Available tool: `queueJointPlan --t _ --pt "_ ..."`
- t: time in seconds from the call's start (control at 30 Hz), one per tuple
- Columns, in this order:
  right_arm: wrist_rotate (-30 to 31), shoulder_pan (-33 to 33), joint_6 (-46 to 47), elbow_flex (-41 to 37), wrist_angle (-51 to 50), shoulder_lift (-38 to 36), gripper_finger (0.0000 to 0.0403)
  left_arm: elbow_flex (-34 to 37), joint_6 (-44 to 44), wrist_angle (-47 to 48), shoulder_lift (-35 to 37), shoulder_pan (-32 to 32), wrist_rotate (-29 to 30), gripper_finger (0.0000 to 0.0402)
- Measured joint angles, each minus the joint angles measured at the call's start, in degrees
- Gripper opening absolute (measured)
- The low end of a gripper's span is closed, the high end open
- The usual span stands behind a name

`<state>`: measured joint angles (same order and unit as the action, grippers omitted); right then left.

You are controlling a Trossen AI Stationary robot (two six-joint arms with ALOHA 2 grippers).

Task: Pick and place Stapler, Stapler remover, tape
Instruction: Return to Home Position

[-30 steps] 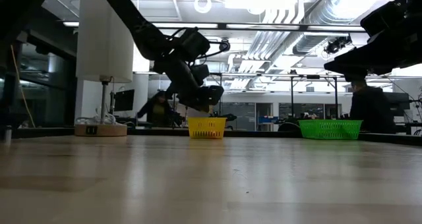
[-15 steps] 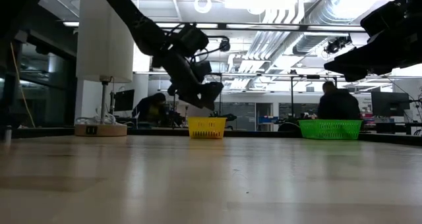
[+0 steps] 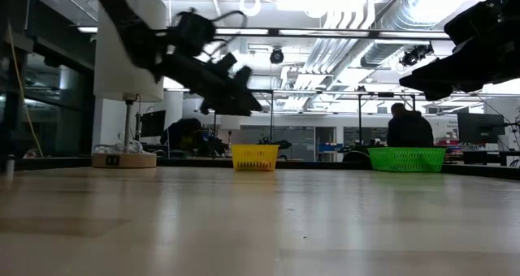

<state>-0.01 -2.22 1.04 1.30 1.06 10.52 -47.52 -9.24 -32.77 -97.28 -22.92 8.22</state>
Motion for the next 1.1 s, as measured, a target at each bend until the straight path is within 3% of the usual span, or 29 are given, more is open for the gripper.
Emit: queueJointPlan --t 0.27,0.43,0.83,1.1 --pt "0.0 0.0 0.0 0.0 0.0 0.0 0.017 19.4 -0.3 -16.8 12.9 0.2 -3.2 0.0211" --pt "0.1 0.0 0.0 0.0 0.0 0.0 0.017 28.9 -1.5 -21.0 21.1 0.1 -3.0 0.0211" --pt "0.1 0.0 0.0 0.0 0.0 0.0 0.017 45.7 0.0 -28.6 38.9 0.0 0.3 0.0211" --pt "0.0 0.0 0.0 0.0 0.0 0.0 0.017 46.7 -0.7 -20.5 47.3 0.0 -0.5 0.0211"
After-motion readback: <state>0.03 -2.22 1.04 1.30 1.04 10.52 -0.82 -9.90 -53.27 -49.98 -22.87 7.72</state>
